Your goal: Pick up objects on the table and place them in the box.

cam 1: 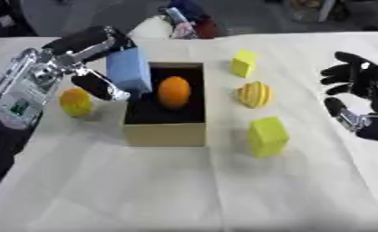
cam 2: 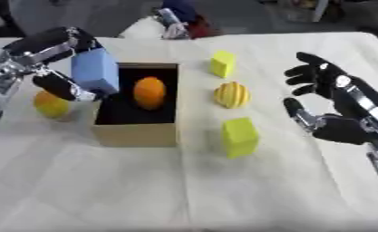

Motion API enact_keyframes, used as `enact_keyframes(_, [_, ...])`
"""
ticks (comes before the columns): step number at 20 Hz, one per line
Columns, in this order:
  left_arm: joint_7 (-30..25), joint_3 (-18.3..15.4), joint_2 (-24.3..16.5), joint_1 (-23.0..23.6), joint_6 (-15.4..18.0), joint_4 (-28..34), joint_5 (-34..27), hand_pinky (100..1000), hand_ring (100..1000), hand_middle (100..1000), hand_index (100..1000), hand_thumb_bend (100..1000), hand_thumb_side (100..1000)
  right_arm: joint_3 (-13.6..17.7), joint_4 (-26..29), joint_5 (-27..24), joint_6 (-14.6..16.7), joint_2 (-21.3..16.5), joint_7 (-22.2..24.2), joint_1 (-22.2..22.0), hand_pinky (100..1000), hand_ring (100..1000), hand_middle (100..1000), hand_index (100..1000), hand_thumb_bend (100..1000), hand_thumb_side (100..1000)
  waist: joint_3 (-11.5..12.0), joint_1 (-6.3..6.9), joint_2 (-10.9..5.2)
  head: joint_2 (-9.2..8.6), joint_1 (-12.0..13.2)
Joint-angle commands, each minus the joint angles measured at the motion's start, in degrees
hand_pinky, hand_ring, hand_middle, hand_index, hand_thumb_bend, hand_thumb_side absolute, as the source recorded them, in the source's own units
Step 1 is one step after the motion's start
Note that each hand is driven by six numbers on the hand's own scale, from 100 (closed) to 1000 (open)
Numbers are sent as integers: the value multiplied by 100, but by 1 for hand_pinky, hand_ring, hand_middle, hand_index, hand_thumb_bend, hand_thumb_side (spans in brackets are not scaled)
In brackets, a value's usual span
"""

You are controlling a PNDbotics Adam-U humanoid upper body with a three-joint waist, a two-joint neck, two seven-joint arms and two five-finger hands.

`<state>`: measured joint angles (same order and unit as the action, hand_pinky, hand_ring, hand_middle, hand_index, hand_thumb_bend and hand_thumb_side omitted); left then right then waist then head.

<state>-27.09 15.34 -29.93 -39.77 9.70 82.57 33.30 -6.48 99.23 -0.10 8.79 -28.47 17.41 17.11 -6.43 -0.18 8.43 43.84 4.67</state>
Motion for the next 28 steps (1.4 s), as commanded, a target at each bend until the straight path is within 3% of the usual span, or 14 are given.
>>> enact_keyframes(1, [25, 38, 136, -238, 101, -334, 276, 534, 457, 412, 599, 463, 224, 15, 38, -40, 13, -66, 31, 65, 739, 807, 792, 1000, 223, 312, -24, 22, -181, 28, 14])
enact_keyframes(4, [200, 45, 342, -362, 172, -690, 634, 543, 466, 422, 609, 473, 230, 9, 35, -46, 14, -55, 43, 68, 739, 807, 792, 1000, 223, 312, -42, 14, -184, 28, 28])
enact_keyframes(8, [492, 49, 551, -467, 270, -1040, 921, 603, 516, 475, 661, 571, 303, -3, 30, -53, 13, -38, 58, 70, 739, 807, 791, 1000, 224, 314, -69, 12, -183, 28, 47])
enact_keyframes(9, [543, 55, 584, -480, 304, -1084, 956, 664, 582, 542, 717, 681, 392, -6, 28, -55, 13, -35, 60, 71, 739, 806, 791, 1000, 224, 315, -74, 12, -182, 28, 47])
enact_keyframes(10, [587, 59, 607, -486, 333, -1108, 979, 671, 591, 551, 723, 695, 403, -9, 27, -56, 12, -32, 61, 74, 739, 806, 791, 1000, 224, 314, -78, 12, -181, 28, 46])
enact_keyframes(11, [625, 60, 616, -486, 360, -1111, 992, 727, 669, 625, 775, 803, 487, -11, 27, -57, 12, -30, 62, 77, 739, 806, 791, 1000, 224, 315, -81, 13, -180, 28, 45])
enact_keyframes(15, [715, 22, 509, -413, 380, -891, 949, 841, 812, 789, 869, 984, 605, -7, 24, -55, 8, -43, 54, 78, 739, 806, 790, 1000, 224, 316, -74, 26, -178, 28, 17])
enact_keyframes(22, [352, -123, -17, -211, 319, 113, 410, 899, 889, 887, 928, 1000, 641, -3, 11, -52, 6, -59, 48, 75, 739, 805, 789, 1000, 225, 316, -18, 57, -197, 28, -34])
enact_keyframes(28, [233, -525, -587, -14, 115, 686, -206, 869, 843, 841, 914, 985, 616, -2, -2, -53, 4, -76, 48, 55, 739, 804, 788, 1000, 225, 316, 10, 59, -214, 28, -91])
